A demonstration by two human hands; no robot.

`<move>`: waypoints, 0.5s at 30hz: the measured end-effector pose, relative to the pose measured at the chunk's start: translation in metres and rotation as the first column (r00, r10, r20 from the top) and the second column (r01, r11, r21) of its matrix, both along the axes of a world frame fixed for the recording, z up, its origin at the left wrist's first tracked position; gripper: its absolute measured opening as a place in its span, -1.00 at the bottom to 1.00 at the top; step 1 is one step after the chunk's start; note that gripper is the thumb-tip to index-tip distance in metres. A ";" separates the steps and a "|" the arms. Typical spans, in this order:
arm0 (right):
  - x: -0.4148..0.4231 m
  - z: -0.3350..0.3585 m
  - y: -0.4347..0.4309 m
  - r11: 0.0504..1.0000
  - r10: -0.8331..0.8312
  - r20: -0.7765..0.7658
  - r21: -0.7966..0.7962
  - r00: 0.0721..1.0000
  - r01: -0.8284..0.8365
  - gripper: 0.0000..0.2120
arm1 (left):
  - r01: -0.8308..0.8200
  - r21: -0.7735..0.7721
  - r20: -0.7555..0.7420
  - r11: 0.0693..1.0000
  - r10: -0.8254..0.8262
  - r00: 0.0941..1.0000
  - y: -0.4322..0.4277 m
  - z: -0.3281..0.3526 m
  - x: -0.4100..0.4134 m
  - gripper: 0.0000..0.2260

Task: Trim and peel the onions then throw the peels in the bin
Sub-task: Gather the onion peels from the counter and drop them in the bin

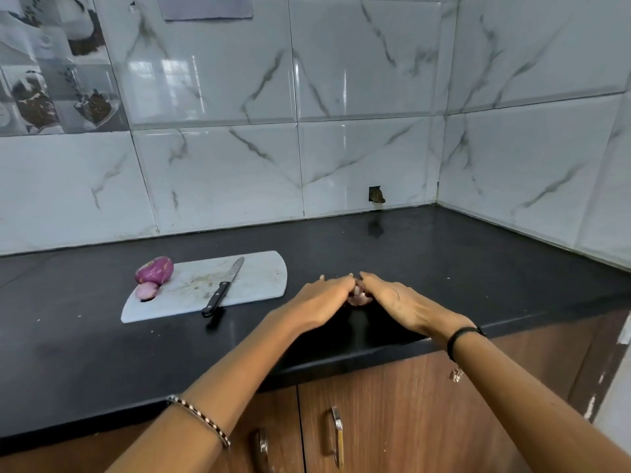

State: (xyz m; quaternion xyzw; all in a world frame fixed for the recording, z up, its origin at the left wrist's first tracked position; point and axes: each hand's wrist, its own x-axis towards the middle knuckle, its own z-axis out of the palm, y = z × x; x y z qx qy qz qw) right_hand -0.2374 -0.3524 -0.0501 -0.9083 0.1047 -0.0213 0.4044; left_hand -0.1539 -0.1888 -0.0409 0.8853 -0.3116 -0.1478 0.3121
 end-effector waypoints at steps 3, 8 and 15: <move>-0.015 0.006 0.000 0.999 -0.005 -0.019 0.033 1.000 0.005 -0.37 | 0.015 0.005 -0.015 1.000 -0.015 1.000 0.016 0.002 0.000 -0.51; -0.023 -0.007 0.007 0.927 -0.132 -0.110 -0.365 0.985 0.083 -0.32 | -0.064 0.172 0.151 0.983 0.038 0.988 0.027 0.004 -0.012 -0.49; -0.009 -0.012 0.023 0.840 -0.005 -0.137 -0.538 0.991 -0.070 -0.35 | 0.092 0.192 0.104 0.977 -0.114 0.988 0.025 -0.003 -0.017 -0.52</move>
